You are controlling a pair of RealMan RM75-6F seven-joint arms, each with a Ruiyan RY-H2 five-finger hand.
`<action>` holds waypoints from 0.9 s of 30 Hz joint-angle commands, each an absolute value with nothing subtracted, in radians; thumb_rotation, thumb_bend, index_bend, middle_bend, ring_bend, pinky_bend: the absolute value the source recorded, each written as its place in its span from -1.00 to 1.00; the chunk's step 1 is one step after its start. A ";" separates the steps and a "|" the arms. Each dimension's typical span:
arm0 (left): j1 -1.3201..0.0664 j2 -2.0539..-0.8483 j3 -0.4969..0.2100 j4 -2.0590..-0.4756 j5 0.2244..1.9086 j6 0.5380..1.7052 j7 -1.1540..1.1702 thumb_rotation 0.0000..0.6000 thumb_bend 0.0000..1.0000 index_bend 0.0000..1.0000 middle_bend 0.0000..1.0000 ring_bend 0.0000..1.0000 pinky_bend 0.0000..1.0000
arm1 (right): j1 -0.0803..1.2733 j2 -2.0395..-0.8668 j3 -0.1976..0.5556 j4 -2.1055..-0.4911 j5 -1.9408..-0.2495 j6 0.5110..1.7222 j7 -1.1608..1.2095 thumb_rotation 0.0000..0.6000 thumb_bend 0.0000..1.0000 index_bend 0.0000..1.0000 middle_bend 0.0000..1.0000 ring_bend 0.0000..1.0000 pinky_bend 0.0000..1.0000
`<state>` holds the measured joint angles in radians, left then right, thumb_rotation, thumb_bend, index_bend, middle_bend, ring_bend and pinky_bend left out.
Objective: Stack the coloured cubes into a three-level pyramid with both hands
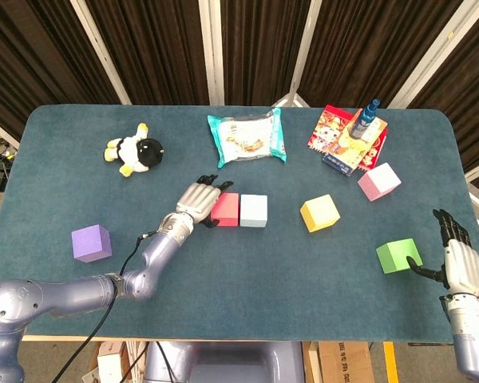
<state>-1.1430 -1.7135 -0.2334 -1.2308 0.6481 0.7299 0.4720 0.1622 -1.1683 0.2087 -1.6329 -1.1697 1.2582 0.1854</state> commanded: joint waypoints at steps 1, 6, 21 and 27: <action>-1.144 -1.718 -0.231 -1.228 0.648 0.729 0.469 1.00 -0.21 -0.80 -0.34 -0.95 -0.83 | 0.162 -1.168 0.209 -1.633 -1.169 1.257 0.186 1.00 -0.49 -1.00 -1.00 -1.00 -1.00; -1.147 -1.725 -0.226 -1.222 0.648 0.725 0.465 1.00 -0.21 -0.80 -0.34 -0.95 -0.83 | 0.163 -1.168 0.209 -1.633 -1.166 1.256 0.185 1.00 -0.48 -1.00 -1.00 -1.00 -1.00; -1.152 -1.707 -0.217 -1.238 0.617 0.724 0.471 1.00 -0.90 -1.00 -0.94 -1.00 -0.90 | 0.163 -1.167 0.210 -1.635 -1.162 1.253 0.184 1.00 -0.49 -1.00 -1.00 -1.00 -1.00; -1.150 -1.684 -0.221 -1.273 0.596 0.749 0.477 1.00 -0.90 -1.00 -0.95 -1.00 -0.91 | 0.162 -1.166 0.210 -1.636 -1.163 1.255 0.186 1.00 -0.48 -1.00 -1.00 -1.00 -1.00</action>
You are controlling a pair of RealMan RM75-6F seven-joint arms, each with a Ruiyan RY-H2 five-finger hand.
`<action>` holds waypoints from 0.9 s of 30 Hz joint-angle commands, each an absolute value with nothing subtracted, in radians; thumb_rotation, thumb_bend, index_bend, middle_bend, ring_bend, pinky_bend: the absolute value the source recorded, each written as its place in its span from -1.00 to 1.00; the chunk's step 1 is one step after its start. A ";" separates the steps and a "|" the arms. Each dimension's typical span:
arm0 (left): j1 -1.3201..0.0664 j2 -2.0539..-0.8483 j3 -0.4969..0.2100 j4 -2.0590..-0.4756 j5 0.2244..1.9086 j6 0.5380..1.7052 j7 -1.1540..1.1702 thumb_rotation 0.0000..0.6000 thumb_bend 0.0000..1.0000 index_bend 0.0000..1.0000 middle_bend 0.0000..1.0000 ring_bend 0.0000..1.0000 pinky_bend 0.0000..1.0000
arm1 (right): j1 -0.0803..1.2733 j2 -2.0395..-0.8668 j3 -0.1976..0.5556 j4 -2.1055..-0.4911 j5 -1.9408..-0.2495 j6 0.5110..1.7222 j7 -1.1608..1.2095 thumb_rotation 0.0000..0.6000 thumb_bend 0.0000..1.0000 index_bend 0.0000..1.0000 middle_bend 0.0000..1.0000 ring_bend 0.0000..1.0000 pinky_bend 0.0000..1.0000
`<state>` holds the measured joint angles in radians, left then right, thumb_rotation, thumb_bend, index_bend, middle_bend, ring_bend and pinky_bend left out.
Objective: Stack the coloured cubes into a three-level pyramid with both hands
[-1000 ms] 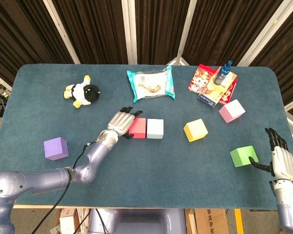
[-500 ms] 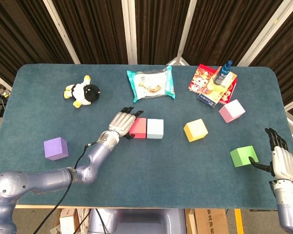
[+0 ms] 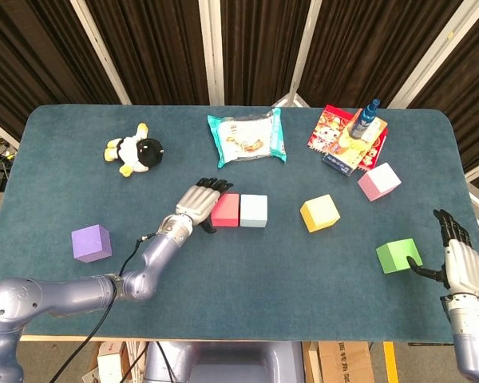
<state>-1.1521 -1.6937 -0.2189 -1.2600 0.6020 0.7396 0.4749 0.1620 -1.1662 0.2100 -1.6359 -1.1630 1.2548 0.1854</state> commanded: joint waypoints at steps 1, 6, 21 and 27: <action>-1.149 -1.676 -0.221 -1.281 0.592 0.754 0.479 1.00 -0.90 -1.00 -0.95 -1.00 -0.91 | 0.162 -1.166 0.210 -1.636 -1.162 1.255 0.187 1.00 -0.48 -1.00 -1.00 -1.00 -1.00; -1.138 -1.610 -0.213 -1.342 0.565 0.782 0.502 1.00 -0.90 -1.00 -0.97 -1.00 -0.94 | 0.161 -1.165 0.211 -1.638 -1.164 1.255 0.191 1.00 -0.48 -1.00 -1.00 -1.00 -1.00; -1.151 -1.607 -0.177 -1.287 0.584 0.812 0.560 1.00 -0.42 -1.00 -0.98 -1.00 -0.94 | 0.160 -1.164 0.212 -1.646 -1.161 1.255 0.193 1.00 -0.49 -1.00 -1.00 -1.00 -1.00; -1.162 -1.659 -0.180 -1.235 0.610 0.808 0.560 1.00 -0.37 -1.00 -0.98 -1.00 -0.94 | 0.161 -1.164 0.214 -1.643 -1.156 1.254 0.195 1.00 -0.48 -1.00 -1.00 -1.00 -1.00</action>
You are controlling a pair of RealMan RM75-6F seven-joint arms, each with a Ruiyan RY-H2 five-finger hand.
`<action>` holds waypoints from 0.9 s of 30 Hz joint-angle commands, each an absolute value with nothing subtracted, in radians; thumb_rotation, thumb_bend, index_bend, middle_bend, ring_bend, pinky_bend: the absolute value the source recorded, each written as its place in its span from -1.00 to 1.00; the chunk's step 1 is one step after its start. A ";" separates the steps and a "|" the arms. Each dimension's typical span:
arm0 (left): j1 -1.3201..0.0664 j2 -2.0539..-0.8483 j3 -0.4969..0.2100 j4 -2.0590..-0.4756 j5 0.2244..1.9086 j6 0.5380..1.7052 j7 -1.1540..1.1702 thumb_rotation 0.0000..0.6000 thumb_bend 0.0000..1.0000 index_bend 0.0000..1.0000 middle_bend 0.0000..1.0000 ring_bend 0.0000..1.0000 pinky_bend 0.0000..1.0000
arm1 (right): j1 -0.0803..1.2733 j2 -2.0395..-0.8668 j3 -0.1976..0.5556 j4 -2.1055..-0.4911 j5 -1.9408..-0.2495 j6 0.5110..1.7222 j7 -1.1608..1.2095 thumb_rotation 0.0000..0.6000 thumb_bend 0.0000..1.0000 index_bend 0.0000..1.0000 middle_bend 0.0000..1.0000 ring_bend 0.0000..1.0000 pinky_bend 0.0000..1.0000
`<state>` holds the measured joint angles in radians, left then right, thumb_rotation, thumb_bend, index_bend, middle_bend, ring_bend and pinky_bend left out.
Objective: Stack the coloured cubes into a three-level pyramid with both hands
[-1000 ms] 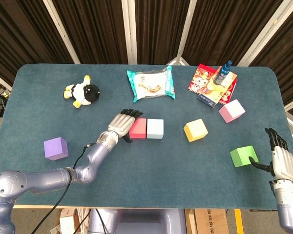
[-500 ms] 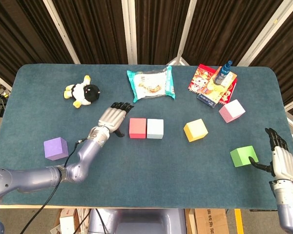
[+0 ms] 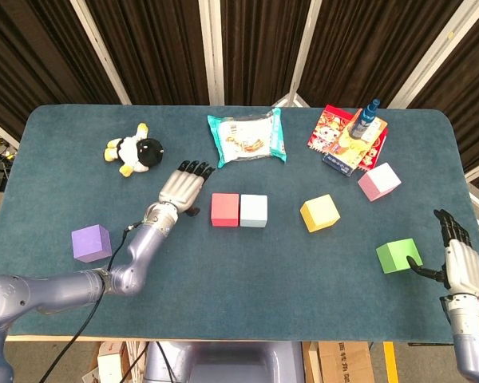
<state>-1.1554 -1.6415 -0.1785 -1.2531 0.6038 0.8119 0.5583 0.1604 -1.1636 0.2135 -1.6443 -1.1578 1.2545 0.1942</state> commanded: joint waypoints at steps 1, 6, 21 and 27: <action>-1.164 -1.666 -0.179 -1.225 0.610 0.806 0.563 1.00 -0.37 -1.00 -0.98 -1.00 -0.94 | 0.161 -1.164 0.215 -1.642 -1.155 1.254 0.197 1.00 -0.48 -1.00 -1.00 -1.00 -1.00; -1.171 -1.697 -0.183 -1.188 0.608 0.808 0.576 1.00 -0.33 -1.00 -0.98 -1.00 -0.94 | 0.161 -1.163 0.217 -1.640 -1.150 1.249 0.204 1.00 -0.48 -1.00 -1.00 -1.00 -1.00; -1.176 -1.751 -0.204 -1.157 0.631 0.799 0.571 1.00 -0.33 -1.00 -0.98 -1.00 -0.94 | 0.160 -1.161 0.220 -1.643 -1.143 1.245 0.206 1.00 -0.48 -1.00 -1.00 -1.00 -1.00; -1.174 -1.759 -0.207 -1.150 0.635 0.796 0.574 1.00 -0.33 -1.00 -0.98 -1.00 -0.94 | 0.160 -1.160 0.219 -1.644 -1.143 1.245 0.206 1.00 -0.49 -1.00 -1.00 -1.00 -1.00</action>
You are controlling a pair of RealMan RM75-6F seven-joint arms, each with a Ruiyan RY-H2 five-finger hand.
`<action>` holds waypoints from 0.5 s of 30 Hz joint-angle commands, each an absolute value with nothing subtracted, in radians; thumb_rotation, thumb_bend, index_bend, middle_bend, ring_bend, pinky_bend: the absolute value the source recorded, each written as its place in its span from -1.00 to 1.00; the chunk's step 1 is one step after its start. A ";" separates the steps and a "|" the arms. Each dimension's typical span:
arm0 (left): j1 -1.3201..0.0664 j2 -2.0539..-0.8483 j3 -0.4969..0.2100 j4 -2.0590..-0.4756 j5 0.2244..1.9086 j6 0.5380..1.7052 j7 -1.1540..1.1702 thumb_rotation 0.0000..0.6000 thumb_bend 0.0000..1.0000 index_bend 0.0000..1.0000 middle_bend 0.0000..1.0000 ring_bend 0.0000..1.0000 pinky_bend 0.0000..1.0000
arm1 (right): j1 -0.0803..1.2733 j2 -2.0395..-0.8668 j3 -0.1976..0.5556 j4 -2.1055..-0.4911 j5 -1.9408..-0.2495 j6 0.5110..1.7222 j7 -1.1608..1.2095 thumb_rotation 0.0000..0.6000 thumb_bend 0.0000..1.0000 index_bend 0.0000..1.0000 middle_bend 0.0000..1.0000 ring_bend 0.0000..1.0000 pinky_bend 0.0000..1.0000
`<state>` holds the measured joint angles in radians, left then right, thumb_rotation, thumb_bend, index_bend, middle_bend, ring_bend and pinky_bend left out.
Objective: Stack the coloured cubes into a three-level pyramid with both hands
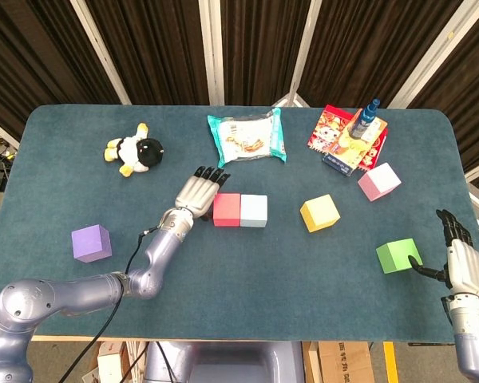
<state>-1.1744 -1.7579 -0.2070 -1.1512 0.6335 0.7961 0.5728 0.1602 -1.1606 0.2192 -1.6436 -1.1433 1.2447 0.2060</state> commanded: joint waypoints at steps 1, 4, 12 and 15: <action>-1.174 -1.760 -0.208 -1.149 0.636 0.796 0.575 1.00 -0.33 -1.00 -0.98 -1.00 -0.94 | 0.160 -1.160 0.219 -1.644 -1.143 1.244 0.206 1.00 -0.49 -1.00 -1.00 -1.00 -1.00; -1.173 -1.764 -0.212 -1.146 0.639 0.798 0.573 1.00 -0.33 -1.00 -0.98 -1.00 -0.94 | 0.160 -1.160 0.219 -1.644 -1.143 1.243 0.206 1.00 -0.48 -1.00 -1.00 -1.00 -1.00; -1.149 -1.731 -0.201 -1.189 0.651 0.807 0.575 1.00 -0.33 -1.00 -0.98 -1.00 -0.94 | 0.159 -1.155 0.215 -1.644 -1.143 1.238 0.202 1.00 -0.48 -1.00 -1.00 -1.00 -1.00; -1.121 -1.686 -0.192 -1.243 0.654 0.825 0.569 1.00 -0.33 -1.00 -1.00 -1.00 -0.94 | 0.157 -1.151 0.214 -1.643 -1.141 1.237 0.207 1.00 -0.49 -1.00 -1.00 -1.00 -1.00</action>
<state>-1.1373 -1.7097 -0.1989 -1.2164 0.6515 0.8138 0.5724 0.1576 -1.1518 0.2143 -1.6433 -1.1417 1.2376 0.2066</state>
